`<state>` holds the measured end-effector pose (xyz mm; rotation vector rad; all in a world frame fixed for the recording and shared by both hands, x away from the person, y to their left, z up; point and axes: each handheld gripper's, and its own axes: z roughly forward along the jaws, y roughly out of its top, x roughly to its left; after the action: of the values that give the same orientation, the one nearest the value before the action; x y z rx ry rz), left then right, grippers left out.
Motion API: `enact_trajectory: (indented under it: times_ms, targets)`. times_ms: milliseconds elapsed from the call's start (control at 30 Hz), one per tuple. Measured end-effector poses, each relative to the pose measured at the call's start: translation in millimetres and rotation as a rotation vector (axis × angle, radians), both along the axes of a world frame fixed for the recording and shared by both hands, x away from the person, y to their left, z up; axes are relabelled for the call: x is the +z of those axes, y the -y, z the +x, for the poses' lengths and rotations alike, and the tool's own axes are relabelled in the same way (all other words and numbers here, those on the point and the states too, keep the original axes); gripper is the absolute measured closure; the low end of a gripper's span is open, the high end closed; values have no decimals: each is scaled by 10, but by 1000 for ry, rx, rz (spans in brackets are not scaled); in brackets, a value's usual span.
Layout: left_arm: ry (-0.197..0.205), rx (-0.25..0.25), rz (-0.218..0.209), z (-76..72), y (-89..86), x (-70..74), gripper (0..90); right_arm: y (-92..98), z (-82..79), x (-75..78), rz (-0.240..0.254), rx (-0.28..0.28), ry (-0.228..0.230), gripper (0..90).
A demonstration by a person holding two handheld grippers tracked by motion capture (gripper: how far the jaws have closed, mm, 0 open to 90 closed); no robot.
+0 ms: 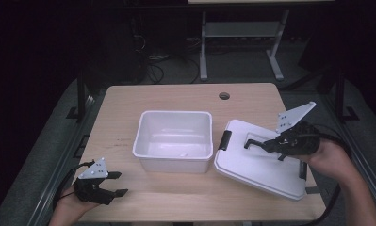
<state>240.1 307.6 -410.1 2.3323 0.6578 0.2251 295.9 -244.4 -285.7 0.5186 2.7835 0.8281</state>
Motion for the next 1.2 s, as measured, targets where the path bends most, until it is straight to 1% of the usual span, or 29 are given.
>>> enact_trajectory:
  times_ms: [333,367,400,567,667,700,767,900,1200]
  targets:
    - [5,2,-3,-5,-17,6,339,-44,28,128,4,12,3,846]
    - [3,3,-6,-5,-23,5,339,-59,31,162,-1,20,9,846]
    - [3,3,-6,-5,-23,5,339,-59,31,162,-1,20,9,846]
    - [0,4,-7,-4,-24,0,337,-83,34,265,2,24,18,846]
    - [-1,7,-11,-2,-29,2,336,-91,38,298,3,26,17,846]
    - [-2,8,-11,-2,-32,0,336,-106,41,339,1,26,22,846]
    - [-2,6,-7,1,-35,1,335,-113,42,351,3,26,22,846]
    - [-1,7,-10,-6,-34,0,333,-162,63,400,1,38,24,846]
    - [2,5,-14,-12,-32,11,328,-358,118,491,3,73,27,846]
